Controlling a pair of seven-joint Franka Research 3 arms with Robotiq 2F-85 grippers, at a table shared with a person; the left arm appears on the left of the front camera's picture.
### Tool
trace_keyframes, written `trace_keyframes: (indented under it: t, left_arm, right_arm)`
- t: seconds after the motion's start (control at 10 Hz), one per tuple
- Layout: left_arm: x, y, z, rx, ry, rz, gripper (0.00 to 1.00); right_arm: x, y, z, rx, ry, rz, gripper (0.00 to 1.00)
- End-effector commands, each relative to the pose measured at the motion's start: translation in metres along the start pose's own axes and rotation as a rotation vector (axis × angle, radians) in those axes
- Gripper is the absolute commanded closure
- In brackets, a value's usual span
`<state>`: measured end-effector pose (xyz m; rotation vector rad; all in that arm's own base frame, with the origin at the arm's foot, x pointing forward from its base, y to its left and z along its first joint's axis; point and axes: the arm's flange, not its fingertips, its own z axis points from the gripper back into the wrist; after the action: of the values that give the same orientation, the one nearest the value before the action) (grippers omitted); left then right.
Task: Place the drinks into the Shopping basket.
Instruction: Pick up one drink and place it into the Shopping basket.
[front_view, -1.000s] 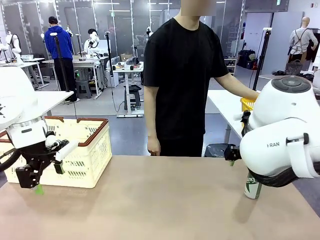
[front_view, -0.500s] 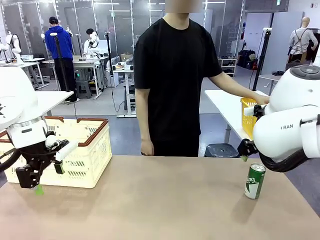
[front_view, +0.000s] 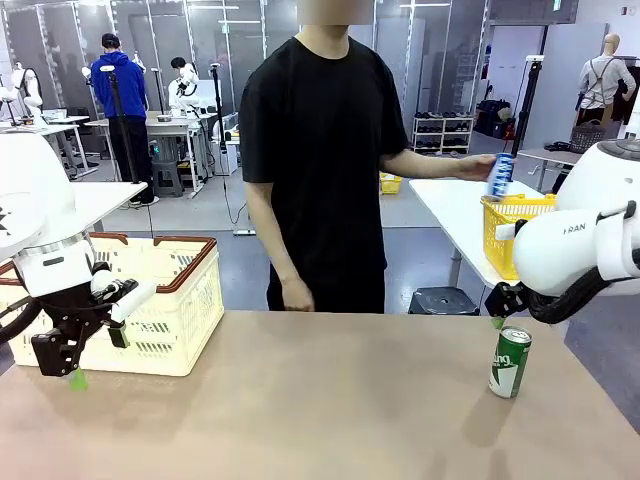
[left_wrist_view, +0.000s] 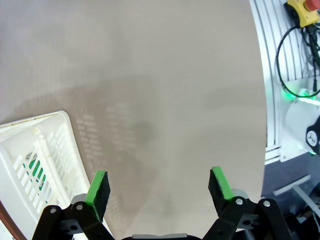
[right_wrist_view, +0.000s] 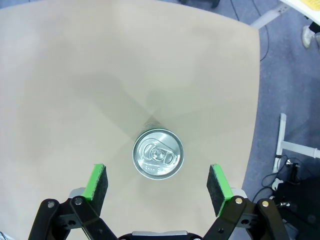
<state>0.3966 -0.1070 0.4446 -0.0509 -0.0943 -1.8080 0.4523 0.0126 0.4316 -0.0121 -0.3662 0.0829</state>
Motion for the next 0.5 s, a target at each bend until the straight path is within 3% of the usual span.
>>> trace_keyframes:
  t: [0.0, 0.4]
  left_arm:
    - [0.003, -0.001, 0.003, 0.006, 0.005, 0.014, 0.00]
    - [0.003, -0.001, 0.003, 0.006, 0.005, 0.014, 0.00]
  right_arm:
    - [0.012, -0.005, -0.005, 0.045, 0.042, 0.034, 0.00]
    - [0.022, -0.010, -0.018, 0.058, 0.108, 0.024, 0.00]
